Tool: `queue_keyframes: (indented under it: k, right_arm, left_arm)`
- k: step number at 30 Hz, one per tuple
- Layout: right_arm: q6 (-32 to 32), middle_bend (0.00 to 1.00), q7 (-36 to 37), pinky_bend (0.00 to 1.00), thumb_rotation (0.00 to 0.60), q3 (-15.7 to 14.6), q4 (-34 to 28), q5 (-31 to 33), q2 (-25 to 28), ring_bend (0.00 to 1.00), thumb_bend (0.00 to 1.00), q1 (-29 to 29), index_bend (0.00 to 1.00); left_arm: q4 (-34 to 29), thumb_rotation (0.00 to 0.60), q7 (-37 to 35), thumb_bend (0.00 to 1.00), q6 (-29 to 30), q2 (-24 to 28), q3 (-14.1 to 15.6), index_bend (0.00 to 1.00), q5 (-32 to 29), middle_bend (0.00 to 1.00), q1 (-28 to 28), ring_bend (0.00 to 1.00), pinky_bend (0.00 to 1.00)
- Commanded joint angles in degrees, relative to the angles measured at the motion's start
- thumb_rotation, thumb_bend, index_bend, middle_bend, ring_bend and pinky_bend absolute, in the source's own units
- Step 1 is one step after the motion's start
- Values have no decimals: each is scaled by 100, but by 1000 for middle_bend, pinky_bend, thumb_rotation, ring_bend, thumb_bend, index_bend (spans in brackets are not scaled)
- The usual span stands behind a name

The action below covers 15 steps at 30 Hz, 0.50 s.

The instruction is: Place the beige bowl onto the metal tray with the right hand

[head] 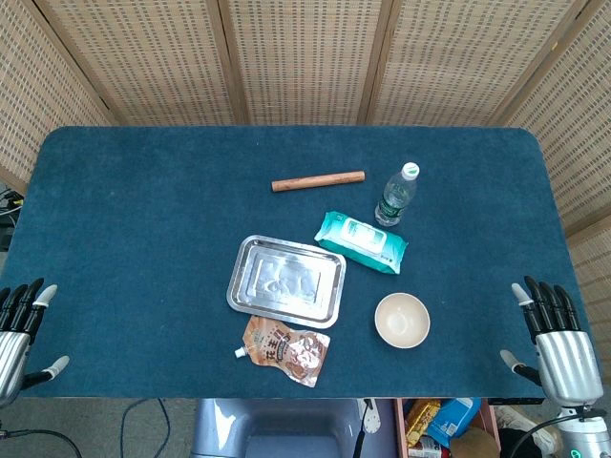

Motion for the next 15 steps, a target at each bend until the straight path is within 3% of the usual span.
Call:
queue_keyframes:
  k: [1,8,10,12,15]
  right_arm:
    - [-4,0,-9,0,600,-7,7,-8,-5,0,0,1,0]
    - [-166,0,-34,0,600,-83,45,-41,-25,0,0,50,0]
    - [-461,0,29,0,600,-237,113,-229,-12,0,0,192,0]
    - [-1050,0,605,0,600,-579,299,-740,-41,0,0,569,0]
    - [-1415,0,1129,0,600,-762,538,-1042,-101,0,0,883,25]
  left_arm:
    - [5,600,-3,0,-14,0,-3,0,-17,0,-3,0,0]
    - [13,600,36,0,-24,-22,-25,0,-63,0,-7,0,0]
    - [22,600,65,0,-15,-42,-30,0,-54,0,-6,0,0]
    - [25,600,106,0,-16,-66,-49,0,-82,0,-10,0,0]
    - [28,600,169,0,-11,-99,-61,0,-95,0,-9,0,0]
